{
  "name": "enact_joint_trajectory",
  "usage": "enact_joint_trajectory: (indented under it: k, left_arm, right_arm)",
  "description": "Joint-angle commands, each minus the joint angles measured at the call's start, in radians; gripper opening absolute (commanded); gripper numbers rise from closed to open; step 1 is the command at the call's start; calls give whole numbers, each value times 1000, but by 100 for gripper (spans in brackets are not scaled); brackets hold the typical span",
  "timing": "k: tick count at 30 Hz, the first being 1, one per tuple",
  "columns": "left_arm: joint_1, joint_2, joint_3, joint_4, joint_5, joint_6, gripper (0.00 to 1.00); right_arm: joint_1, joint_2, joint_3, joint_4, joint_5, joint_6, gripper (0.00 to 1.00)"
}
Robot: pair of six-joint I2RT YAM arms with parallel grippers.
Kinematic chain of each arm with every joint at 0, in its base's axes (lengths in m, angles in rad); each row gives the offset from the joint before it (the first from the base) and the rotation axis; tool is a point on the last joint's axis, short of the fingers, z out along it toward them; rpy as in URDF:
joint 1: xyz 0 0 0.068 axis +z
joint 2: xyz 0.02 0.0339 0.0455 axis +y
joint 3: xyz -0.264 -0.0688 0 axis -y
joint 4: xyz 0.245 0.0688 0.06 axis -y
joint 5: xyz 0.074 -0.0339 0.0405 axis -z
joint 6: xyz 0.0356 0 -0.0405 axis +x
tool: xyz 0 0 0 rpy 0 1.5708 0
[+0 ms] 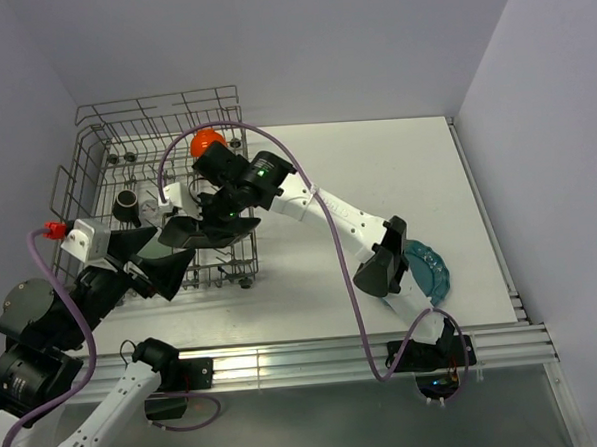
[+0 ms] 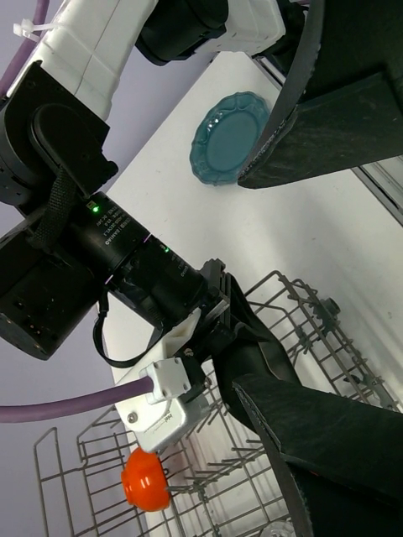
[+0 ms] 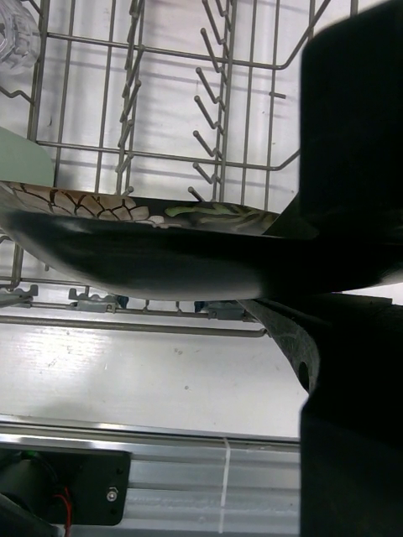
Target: Load the mixed dishes into the dish rack
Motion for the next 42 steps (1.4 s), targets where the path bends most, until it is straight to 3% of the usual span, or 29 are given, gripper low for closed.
enact_joint_trajectory:
  k: [1,7,17,23,33,38,42]
  left_arm:
    - [-1,-27,-8,17,-29,-1,99]
    - [-1,-64,-22,10,-26,-11,99]
    - [-1,-104,-30,-10,-39,-13,99]
    - [-1,-108,-48,-13,-46,-10,99]
    - [-1,-101,-60,-4,-36,-11,99]
    - [-1,-102,-79,5,-32,-18,99]
    - [-1,-96,-79,10,-21,-22,99]
  right_arm:
    - [2,90,2,82,68,-76,0]
    - [-6,123,-7,165,68,-78,14]
    - [-15,183,-7,266,75,-73,54]
    - [-18,195,-12,312,91,-64,64]
    - [-17,127,-79,354,95,-59,69]
    - [-20,49,-136,410,77,-36,99]
    - [-21,3,-153,455,53,2,100]
